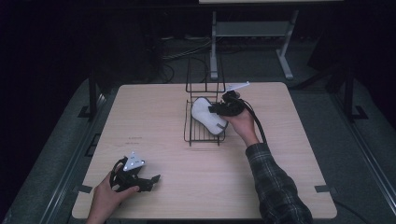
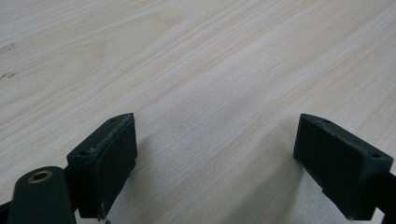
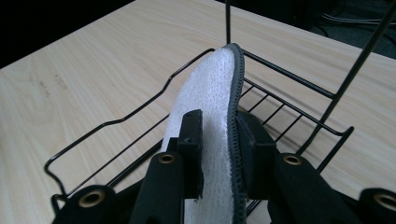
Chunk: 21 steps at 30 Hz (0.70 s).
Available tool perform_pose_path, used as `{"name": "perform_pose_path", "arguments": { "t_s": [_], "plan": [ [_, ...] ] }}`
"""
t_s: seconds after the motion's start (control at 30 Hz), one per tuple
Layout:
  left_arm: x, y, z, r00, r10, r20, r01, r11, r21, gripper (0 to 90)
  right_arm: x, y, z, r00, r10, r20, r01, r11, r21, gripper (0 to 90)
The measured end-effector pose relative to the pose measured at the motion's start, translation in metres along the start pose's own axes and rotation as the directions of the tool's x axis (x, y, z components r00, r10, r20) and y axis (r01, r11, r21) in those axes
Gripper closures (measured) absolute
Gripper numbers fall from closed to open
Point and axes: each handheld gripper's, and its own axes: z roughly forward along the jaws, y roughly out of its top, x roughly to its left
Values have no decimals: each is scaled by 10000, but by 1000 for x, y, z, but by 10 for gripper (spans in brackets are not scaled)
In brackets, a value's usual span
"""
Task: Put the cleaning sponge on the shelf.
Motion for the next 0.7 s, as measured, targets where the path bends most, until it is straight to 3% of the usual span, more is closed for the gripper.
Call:
{"name": "perform_pose_path", "arguments": {
  "t_s": [0.37,0.53,0.7],
  "plan": [
    [0,0,0,10000,-2,-3,2,10000,-2,125,-6,-4,6,9984,216,524,-233,9993,308,668],
    [0,0,0,10000,3,-4,-3,10000,-1,125,-6,-5,7,9963,201,832,-240,9986,464,588],
    [0,0,0,10000,0,-2,0,10000,0,125,-5,-6,-3,9975,122,699,-141,9995,276,606]
  ]
}}
